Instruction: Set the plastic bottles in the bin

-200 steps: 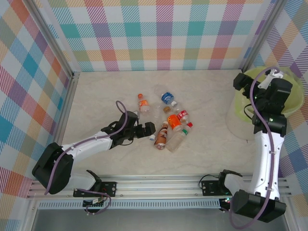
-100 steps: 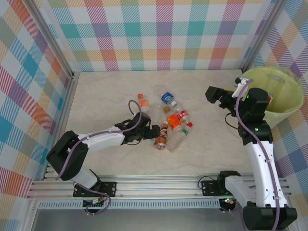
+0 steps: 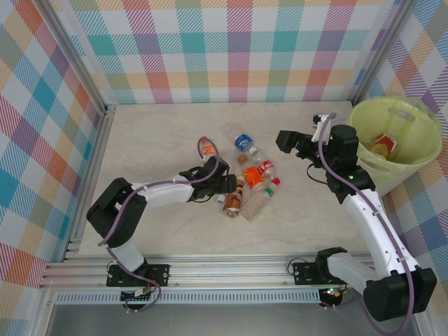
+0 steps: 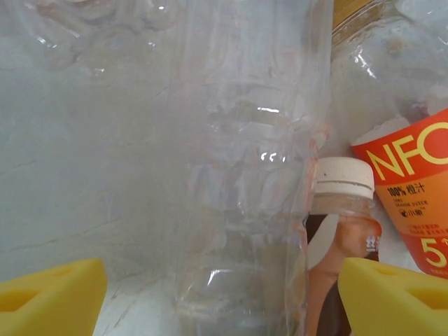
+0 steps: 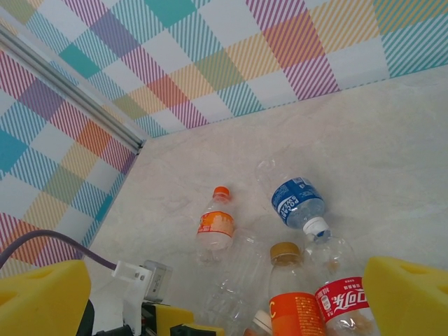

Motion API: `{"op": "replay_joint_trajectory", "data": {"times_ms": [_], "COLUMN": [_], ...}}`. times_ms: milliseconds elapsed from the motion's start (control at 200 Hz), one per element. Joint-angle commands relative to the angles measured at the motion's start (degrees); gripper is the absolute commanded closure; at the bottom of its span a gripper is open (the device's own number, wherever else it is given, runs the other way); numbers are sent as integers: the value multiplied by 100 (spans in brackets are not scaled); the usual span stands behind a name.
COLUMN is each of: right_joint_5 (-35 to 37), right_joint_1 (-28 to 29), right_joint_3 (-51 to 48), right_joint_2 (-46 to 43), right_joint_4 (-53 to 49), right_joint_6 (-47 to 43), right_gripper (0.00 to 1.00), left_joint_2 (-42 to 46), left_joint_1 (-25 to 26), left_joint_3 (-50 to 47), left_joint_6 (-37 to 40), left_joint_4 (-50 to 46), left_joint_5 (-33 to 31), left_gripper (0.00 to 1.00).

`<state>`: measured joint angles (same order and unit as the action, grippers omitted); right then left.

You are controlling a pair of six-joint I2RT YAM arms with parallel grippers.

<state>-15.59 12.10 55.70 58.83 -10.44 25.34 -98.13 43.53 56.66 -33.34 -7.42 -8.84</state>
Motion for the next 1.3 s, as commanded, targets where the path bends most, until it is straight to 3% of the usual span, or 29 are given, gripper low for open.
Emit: {"op": "replay_joint_trajectory", "data": {"times_ms": [0, 560, 955, 1130, 1295], "right_joint_5": [136, 597, 903, 795, 289], "right_joint_1": [162, 616, 780, 919, 1150], "right_joint_3": [146, 230, -13, 20, 167], "right_joint_2": [116, 325, 483, 822, 1222], "right_joint_4": [315, 275, 813, 876, 1092], "right_joint_6": [66, -87, 147, 493, 709], "right_gripper": [0, 0, 0, 0, 0], "left_joint_2": [-225, -109, 712, 1302, 1788], "left_joint_1": [68, 59, 50, -54, -227], "left_joint_3": [259, 123, -275, -583, -762], "left_joint_6": [234, 344, 409, 426, 326], "left_joint_4": [-140, 20, 338, 991, 1991], "left_joint_5": [-142, -186, -446, 315, 1674], "left_gripper": [17, 50, 61, 64, 64]}}
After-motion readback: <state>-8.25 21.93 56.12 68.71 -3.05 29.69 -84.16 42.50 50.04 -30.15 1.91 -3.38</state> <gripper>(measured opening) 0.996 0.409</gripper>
